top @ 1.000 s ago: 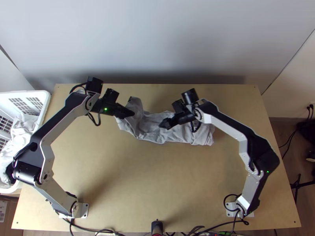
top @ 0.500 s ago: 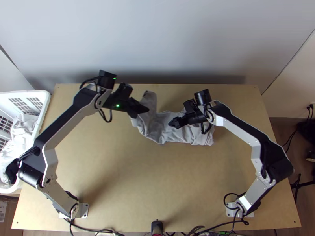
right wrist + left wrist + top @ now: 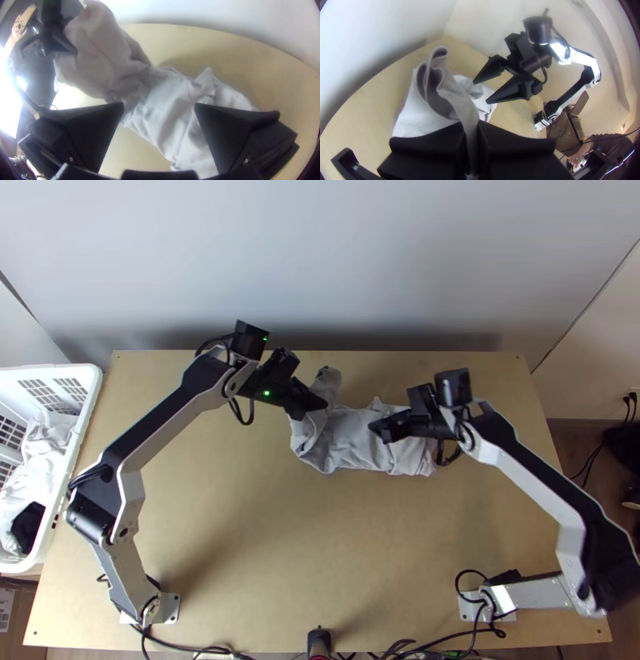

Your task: Fold the t-shirt

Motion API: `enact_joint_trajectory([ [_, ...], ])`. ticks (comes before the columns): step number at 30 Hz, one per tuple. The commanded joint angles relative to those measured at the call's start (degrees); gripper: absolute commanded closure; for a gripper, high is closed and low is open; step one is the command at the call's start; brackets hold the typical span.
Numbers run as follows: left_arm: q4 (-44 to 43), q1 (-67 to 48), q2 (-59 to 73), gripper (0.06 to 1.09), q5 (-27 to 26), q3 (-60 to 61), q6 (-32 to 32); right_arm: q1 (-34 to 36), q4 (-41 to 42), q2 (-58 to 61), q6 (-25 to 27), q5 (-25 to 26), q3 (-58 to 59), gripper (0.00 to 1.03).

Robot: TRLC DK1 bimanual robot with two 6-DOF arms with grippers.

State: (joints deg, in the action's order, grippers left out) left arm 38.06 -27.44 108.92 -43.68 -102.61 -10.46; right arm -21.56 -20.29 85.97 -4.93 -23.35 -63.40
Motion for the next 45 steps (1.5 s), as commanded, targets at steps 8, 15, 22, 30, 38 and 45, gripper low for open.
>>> enact_joint_trajectory([
  [8, -5.9, -4.8, 8.1, 1.05, 0.1, -5.8, 0.3, 2.3, 2.8, -8.5, -0.7, 4.0, 7.8, 0.05],
  [15, -5.9, -6.6, 16.1, 1.05, 0.3, -14.6, 1.2, 4.3, 2.9, -9.1, -0.7, 4.1, 8.7, 0.05],
  [22, -5.5, -9.4, 24.1, 1.05, 0.9, -26.3, 3.8, 6.1, 3.9, -8.9, -0.7, 4.2, 8.6, 0.05],
  [30, -7.7, -12.4, 27.0, 1.05, 1.9, -27.7, 3.2, 7.4, 5.5, -8.8, -0.6, 4.2, 8.3, 0.05],
  [38, -8.4, -13.6, 28.8, 1.05, 1.8, -26.9, 2.5, 8.3, 7.7, -7.8, -0.6, 4.2, 9.2, 0.05],
  [45, -12.5, -15.8, 30.4, 1.05, 1.9, -27.0, 3.6, 8.7, 8.2, -8.5, -0.6, 4.5, 9.8, 0.05],
])
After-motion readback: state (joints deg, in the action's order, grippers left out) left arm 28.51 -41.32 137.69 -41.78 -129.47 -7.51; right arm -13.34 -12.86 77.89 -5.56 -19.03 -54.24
